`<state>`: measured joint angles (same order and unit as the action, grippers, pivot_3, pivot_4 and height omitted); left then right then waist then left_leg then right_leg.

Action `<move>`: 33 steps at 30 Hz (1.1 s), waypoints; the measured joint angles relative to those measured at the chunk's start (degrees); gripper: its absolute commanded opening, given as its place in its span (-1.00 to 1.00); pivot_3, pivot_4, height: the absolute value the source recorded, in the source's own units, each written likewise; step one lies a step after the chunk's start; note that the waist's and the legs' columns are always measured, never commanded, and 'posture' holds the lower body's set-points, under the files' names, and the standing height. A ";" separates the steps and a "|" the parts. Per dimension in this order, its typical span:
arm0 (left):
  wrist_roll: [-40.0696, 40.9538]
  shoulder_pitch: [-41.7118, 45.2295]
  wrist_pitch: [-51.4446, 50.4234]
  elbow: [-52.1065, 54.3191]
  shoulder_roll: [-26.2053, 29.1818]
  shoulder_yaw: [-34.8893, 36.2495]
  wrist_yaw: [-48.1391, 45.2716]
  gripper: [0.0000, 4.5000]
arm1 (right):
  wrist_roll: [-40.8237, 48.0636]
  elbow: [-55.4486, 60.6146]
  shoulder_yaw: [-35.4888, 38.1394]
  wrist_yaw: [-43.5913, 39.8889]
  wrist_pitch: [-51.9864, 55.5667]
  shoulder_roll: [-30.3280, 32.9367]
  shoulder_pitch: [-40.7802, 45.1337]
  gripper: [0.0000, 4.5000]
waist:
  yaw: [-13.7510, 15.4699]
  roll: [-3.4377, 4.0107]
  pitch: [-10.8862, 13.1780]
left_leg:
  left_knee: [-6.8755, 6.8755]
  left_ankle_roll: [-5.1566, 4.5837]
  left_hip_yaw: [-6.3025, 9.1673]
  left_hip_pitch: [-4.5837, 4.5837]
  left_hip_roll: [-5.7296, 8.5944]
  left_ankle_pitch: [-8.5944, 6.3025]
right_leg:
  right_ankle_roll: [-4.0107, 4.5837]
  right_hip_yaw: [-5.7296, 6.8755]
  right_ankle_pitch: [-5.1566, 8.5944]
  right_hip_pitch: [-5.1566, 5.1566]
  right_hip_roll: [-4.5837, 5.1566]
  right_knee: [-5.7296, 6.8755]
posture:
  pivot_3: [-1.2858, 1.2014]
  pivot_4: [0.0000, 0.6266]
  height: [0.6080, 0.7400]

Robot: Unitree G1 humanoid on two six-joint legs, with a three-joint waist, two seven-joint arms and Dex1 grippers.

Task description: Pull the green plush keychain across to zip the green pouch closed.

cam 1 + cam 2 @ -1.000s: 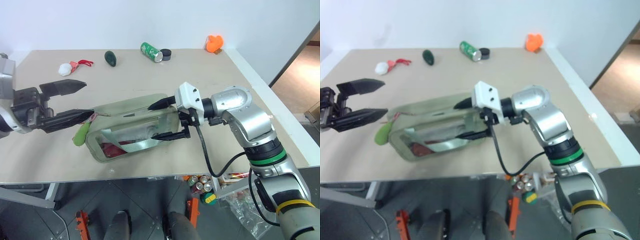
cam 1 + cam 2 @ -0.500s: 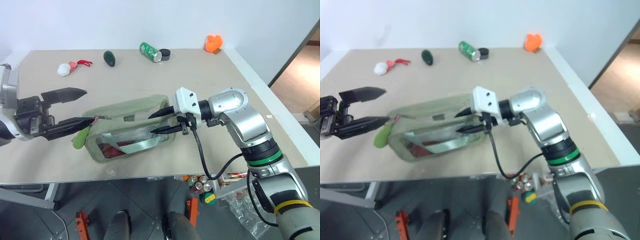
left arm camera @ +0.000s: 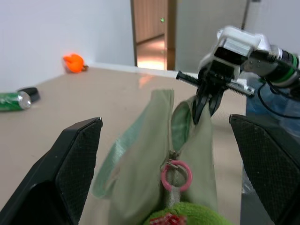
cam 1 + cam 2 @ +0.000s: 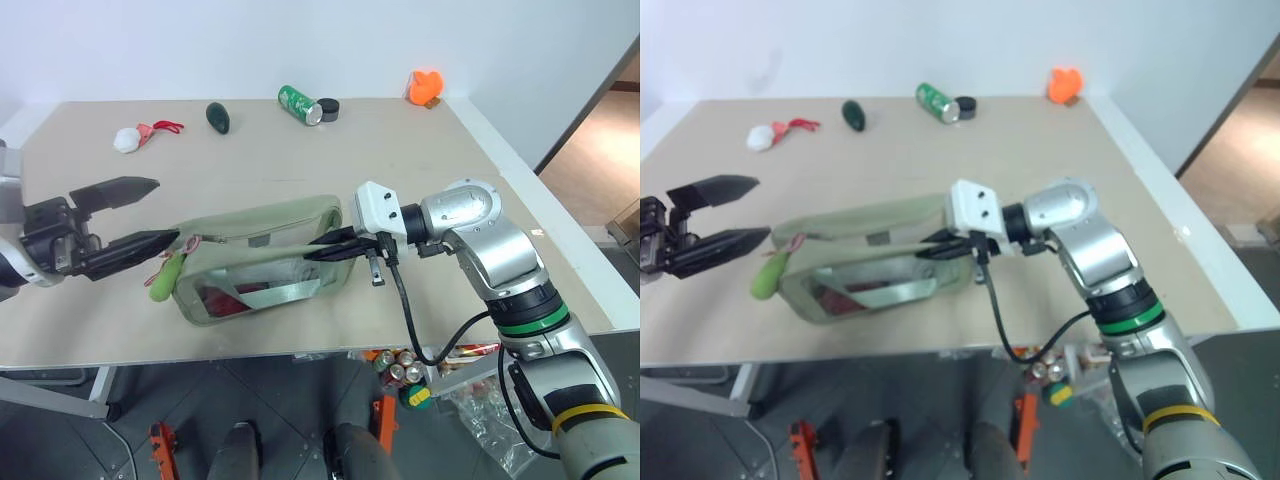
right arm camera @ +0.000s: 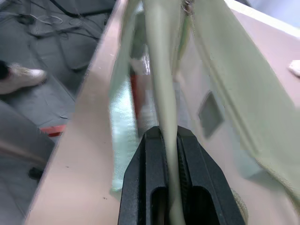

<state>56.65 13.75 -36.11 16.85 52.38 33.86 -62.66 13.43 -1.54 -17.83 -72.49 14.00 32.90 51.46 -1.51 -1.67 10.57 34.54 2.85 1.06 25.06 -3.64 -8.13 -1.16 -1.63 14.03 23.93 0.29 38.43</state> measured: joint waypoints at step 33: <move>2.33 0.19 -0.09 -0.21 -1.88 -1.38 3.48 1.00 | -5.43 -11.54 3.82 5.82 -3.94 -1.51 5.09 -0.99 | 0.20 0.00 0.00 | -0.14 0.12 -0.43 0.07 0.00 0.04 | -0.15 -0.50 -0.05 0.32 -0.04 0.08 | 0.03 -0.52 1.00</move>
<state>58.98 13.93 -36.20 16.64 50.50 32.47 -59.18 8.00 -13.08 -14.01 -66.67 10.06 31.39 56.55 -1.31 -1.67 10.57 34.40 2.97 0.64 25.13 -3.64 -8.09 -1.32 -2.13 13.98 24.25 0.25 38.51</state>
